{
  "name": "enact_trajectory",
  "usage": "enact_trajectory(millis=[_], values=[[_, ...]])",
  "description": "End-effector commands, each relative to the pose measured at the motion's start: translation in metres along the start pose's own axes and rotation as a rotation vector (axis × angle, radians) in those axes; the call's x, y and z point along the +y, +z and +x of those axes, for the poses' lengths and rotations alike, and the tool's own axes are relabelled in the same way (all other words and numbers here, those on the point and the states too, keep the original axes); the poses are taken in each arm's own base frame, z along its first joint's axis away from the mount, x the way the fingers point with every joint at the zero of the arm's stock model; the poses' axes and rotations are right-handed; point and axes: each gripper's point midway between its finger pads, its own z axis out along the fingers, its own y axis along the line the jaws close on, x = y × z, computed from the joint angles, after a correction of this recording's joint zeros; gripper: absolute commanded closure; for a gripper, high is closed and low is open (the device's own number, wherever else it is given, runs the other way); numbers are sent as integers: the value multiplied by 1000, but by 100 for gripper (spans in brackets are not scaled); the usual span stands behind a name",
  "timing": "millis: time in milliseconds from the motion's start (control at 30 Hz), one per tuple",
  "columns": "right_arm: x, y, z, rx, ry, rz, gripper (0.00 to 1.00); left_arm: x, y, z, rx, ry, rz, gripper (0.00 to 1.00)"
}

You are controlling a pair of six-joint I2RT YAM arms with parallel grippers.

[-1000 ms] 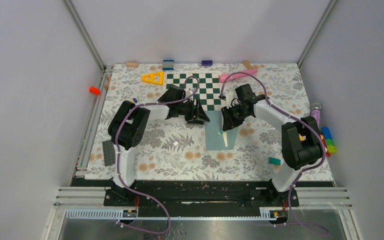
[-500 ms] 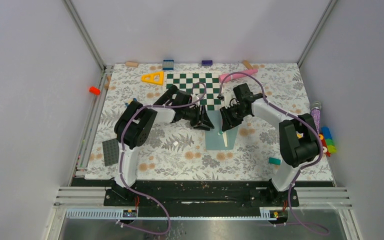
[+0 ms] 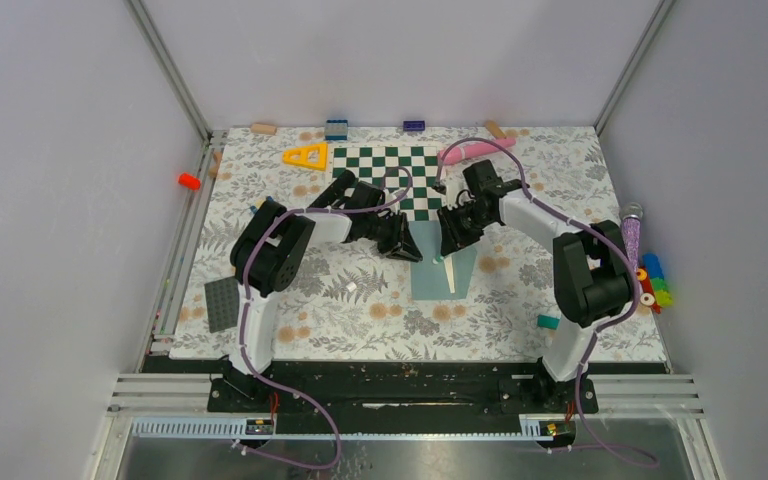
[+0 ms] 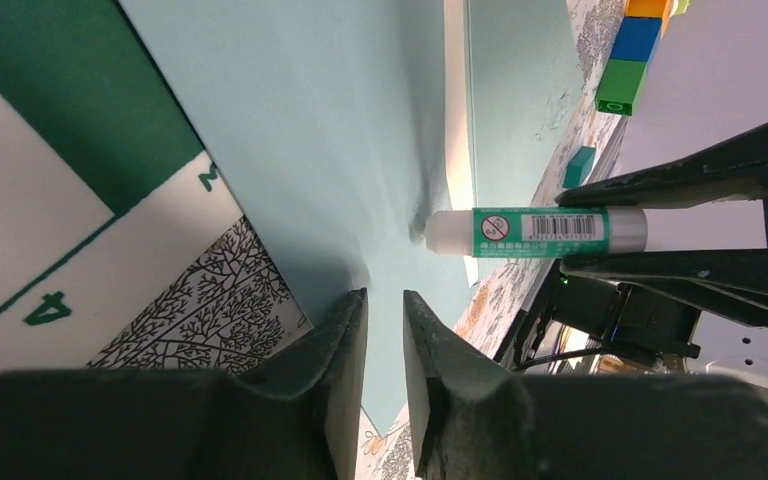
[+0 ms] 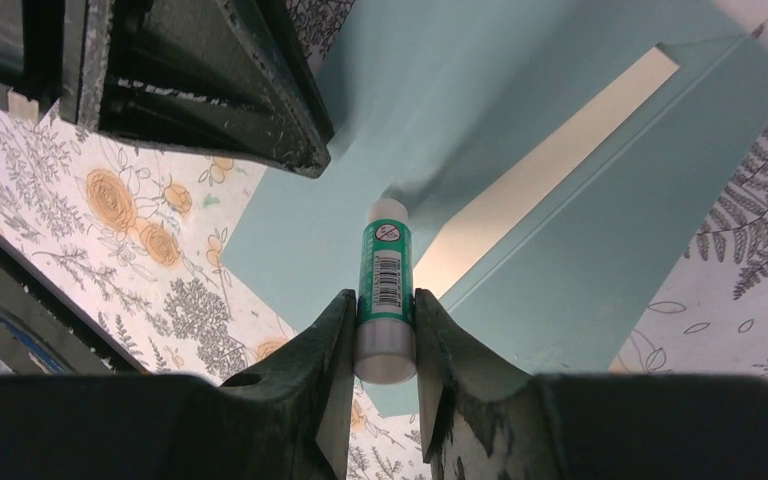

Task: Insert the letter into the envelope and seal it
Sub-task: Paint the envelope at the center of the board.

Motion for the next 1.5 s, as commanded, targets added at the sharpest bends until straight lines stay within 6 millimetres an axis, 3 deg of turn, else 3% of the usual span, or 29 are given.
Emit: enact_trajectory(millis=[0,233,500,667,1033,1467], values=[[-3,1,-15,-10,5,27,100,9,6,-8,-21,26,-39,78],[-7,3,-9,31,11,45,100,10,6,-8,-22,22,-43,82],[15,-8,9,103,-43,-6,100,13,5,-7,-21,7,-66,85],[16,-7,16,129,-46,9,100,12,4,-7,-24,10,-66,85],[-11,0,-13,71,-31,145,100,7,3,-7,-26,27,-58,86],[-3,8,-24,60,-18,90,100,6,5,-5,-17,29,-51,87]])
